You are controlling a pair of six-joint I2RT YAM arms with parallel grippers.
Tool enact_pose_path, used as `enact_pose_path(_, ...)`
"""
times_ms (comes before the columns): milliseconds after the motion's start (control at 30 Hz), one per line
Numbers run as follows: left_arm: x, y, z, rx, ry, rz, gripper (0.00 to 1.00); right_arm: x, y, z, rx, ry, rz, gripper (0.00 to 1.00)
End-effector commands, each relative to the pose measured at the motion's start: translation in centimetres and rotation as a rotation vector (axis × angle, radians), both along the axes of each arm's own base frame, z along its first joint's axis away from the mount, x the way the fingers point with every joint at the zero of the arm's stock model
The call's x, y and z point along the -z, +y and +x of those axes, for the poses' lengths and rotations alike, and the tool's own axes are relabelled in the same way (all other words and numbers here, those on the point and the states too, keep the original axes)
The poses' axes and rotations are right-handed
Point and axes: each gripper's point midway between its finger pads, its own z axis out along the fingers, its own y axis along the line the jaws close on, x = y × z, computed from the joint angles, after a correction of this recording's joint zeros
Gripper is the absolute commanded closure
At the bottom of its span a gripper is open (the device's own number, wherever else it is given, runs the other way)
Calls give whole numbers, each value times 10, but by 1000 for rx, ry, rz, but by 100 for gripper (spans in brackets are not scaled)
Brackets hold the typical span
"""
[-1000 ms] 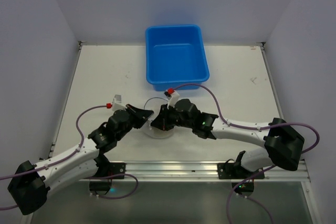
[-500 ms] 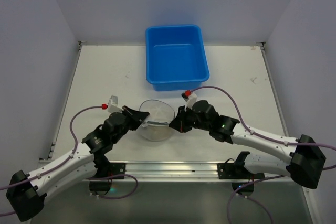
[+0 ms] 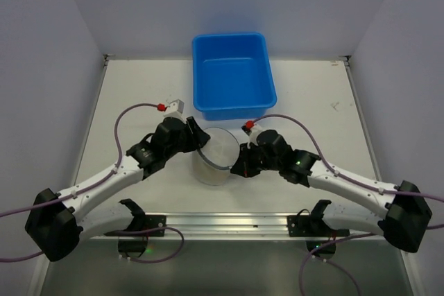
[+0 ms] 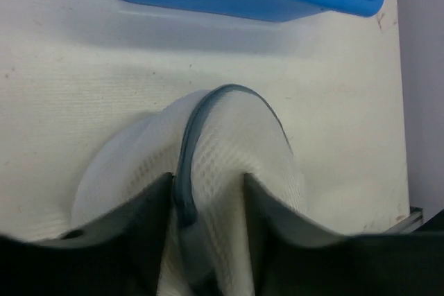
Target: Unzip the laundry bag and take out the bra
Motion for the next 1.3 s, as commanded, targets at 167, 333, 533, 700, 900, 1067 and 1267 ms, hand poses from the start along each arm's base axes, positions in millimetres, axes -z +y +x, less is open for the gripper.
enact_pose_path(167,-35,9,9,-26,-19,38,0,-38,102,8,-99,-3,271,100)
enact_pose_path(333,-38,67,-13,-234,-17,81,0,-40,129,21,-107,-20,287,100)
enact_pose_path(533,-19,42,-22,-152,-11,-78,11,-40,144,16,-152,-9,304,100)
enact_pose_path(700,6,15,-19,-70,69,-101,25,-36,142,10,-169,-8,290,100)
enact_pose_path(900,-2,6,-6,-70,21,-135,54,-34,133,11,-156,-24,263,100)
enact_pose_path(1067,1,6,-6,-74,23,-129,100,-28,115,5,-145,-37,207,100)
enact_pose_path(1267,4,27,-5,-144,-4,-76,100,-11,63,-4,-101,-78,56,100)
